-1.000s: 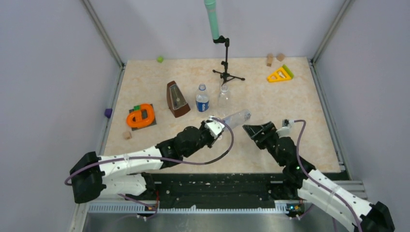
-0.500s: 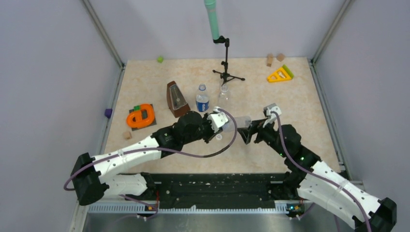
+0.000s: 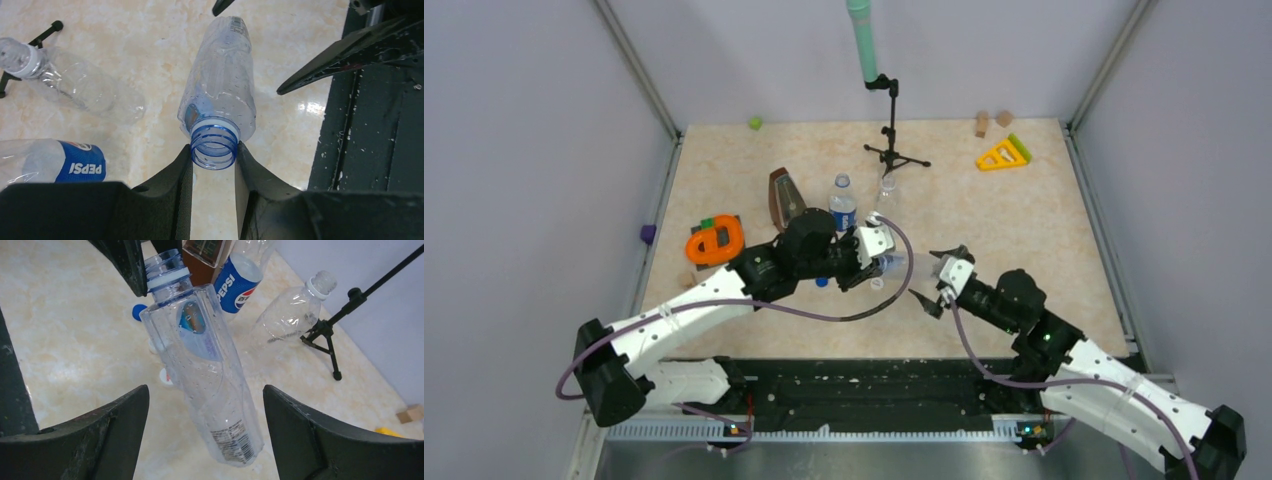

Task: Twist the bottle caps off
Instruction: Pick up the plastic bottle at the center of the board.

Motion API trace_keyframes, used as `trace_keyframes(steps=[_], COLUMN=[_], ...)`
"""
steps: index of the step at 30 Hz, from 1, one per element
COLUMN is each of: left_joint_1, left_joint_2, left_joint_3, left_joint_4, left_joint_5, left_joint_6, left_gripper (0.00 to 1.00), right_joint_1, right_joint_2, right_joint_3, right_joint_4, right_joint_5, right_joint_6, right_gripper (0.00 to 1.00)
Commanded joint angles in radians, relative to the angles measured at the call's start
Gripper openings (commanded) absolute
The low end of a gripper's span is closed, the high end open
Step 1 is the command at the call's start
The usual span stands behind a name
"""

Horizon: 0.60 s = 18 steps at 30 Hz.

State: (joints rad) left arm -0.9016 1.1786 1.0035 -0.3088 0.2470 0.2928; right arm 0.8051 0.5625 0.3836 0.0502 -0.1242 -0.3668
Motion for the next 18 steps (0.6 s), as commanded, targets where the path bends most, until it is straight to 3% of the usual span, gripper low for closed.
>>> trace_keyframes(steps=[1, 7, 13, 18], left_joint_1=[0.004, 0.004, 0.004, 0.004], left_joint_2=[0.013, 0.041, 0.066, 0.063], left_joint_3=[0.053, 0.086, 0.110, 0.112], left_joint_4=[-0.048, -0.084, -0.092, -0.104], left_joint_5=[0.125, 0.194, 0.208, 0.195], left_joint_6=[0.036, 0.044, 0.045, 0.054], left_gripper=[0.00, 0.00, 0.00, 0.00], right_joint_1=[0.013, 0.013, 0.029, 0.033], right_joint_2=[-0.002, 0.069, 0.186, 0.199], right_joint_3=[-0.036, -0.040, 0.012, 0.000], right_joint_4=[0.109, 0.190, 0.199, 0.256], right_joint_5=[-0.096, -0.160, -0.186, -0.183], right_joint_6=[-0.224, -0.302, -0.330, -0.317], right_gripper=[0.82, 0.82, 0.74, 0.52])
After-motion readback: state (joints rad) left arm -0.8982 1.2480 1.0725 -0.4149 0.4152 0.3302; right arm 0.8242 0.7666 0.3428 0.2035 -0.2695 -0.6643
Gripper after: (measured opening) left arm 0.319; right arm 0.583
